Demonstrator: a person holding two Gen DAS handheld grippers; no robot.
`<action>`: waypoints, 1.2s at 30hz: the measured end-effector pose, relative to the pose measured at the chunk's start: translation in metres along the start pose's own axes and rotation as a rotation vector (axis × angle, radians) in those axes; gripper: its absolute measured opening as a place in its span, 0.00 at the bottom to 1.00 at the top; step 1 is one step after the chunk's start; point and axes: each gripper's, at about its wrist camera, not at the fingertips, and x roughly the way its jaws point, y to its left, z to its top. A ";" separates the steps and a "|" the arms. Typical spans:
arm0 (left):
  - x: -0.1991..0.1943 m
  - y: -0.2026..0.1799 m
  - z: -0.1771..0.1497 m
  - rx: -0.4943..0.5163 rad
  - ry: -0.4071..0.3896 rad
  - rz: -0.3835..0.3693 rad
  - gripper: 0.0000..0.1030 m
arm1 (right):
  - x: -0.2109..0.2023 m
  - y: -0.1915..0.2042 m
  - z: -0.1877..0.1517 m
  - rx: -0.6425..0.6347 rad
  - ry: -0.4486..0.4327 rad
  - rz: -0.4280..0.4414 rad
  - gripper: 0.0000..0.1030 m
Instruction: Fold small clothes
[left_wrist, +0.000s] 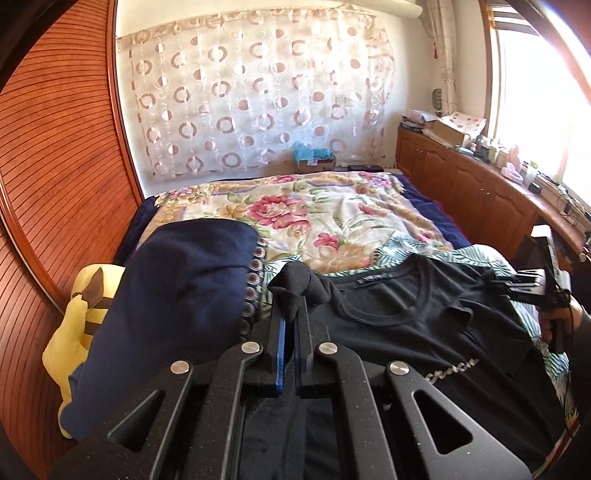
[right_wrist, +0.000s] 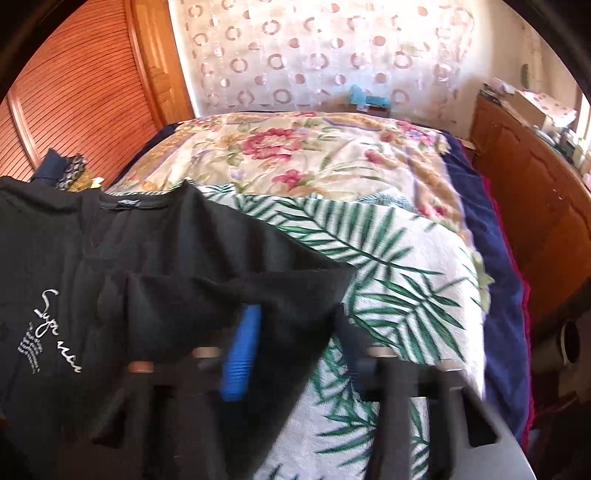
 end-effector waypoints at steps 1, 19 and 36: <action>-0.005 -0.003 -0.002 0.001 -0.005 -0.008 0.04 | 0.000 0.001 -0.001 0.001 0.012 0.027 0.09; -0.125 0.012 -0.084 -0.027 -0.185 -0.070 0.04 | -0.179 0.039 -0.087 0.011 -0.349 0.070 0.07; -0.195 0.033 -0.209 -0.099 -0.139 -0.044 0.04 | -0.306 0.064 -0.254 -0.020 -0.285 0.006 0.07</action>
